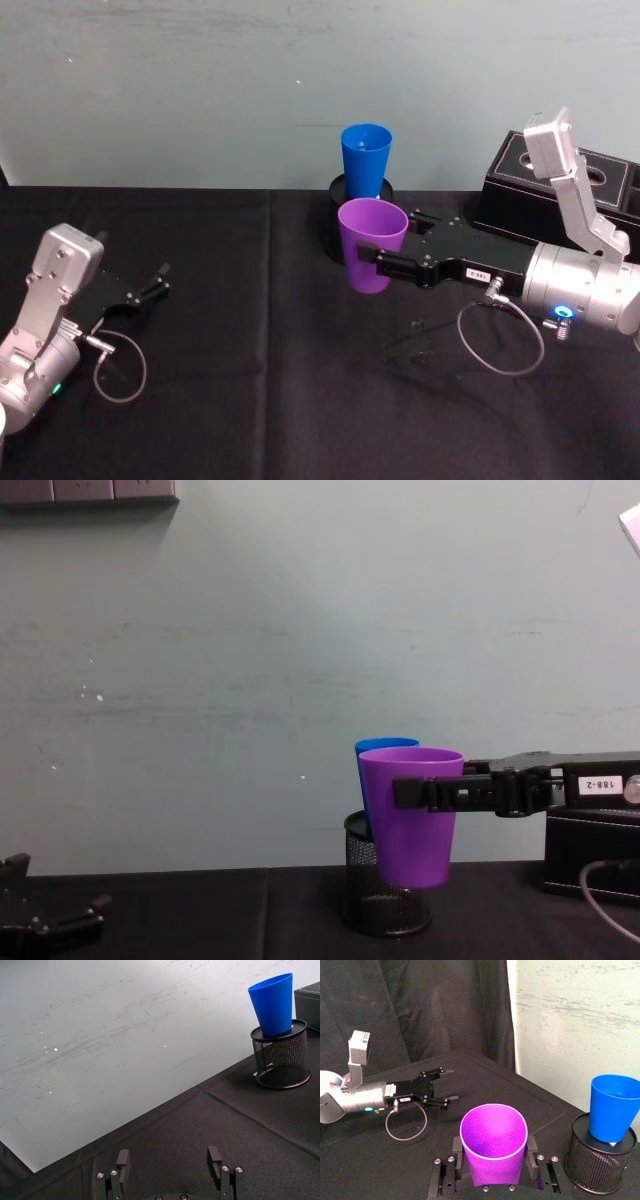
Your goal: Pick up one cup with a gripper and tap it against the other cup.
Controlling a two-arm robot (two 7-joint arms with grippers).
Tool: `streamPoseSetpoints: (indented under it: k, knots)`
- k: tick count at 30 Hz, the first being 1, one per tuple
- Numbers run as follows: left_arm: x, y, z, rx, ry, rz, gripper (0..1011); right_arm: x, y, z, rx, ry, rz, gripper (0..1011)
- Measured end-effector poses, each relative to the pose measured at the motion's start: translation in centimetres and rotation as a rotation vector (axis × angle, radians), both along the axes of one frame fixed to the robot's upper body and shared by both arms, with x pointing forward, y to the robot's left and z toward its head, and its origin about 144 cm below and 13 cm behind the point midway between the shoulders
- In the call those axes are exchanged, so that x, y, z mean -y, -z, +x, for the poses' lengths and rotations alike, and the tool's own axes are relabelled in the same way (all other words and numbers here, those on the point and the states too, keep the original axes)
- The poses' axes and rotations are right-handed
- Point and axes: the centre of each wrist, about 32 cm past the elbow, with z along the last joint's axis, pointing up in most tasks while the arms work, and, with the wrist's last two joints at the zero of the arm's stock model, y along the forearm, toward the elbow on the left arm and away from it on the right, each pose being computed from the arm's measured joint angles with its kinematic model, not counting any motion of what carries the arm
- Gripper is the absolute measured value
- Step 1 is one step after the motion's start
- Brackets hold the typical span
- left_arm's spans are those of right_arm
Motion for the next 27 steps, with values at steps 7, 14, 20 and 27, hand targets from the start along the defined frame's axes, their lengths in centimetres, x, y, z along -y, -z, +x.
streamPoseSetpoints:
  k: [7, 14, 20, 27]
  knots:
    - [0.00, 0.00, 0.00, 0.000, 0.000, 0.000, 1011, 0.00, 0.00, 0.00, 0.000, 0.000, 0.000, 728]
    - [0.00, 0.00, 0.00, 0.000, 0.000, 0.000, 1012, 0.00, 0.00, 0.00, 0.000, 0.000, 0.000, 729]
    - [0.00, 0.00, 0.00, 0.000, 0.000, 0.000, 1012, 0.00, 0.00, 0.00, 0.000, 0.000, 0.000, 729]
    - [0.00, 0.00, 0.00, 0.000, 0.000, 0.000, 1011, -0.03, 0.02, -0.01, 0.001, -0.001, 0.000, 728]
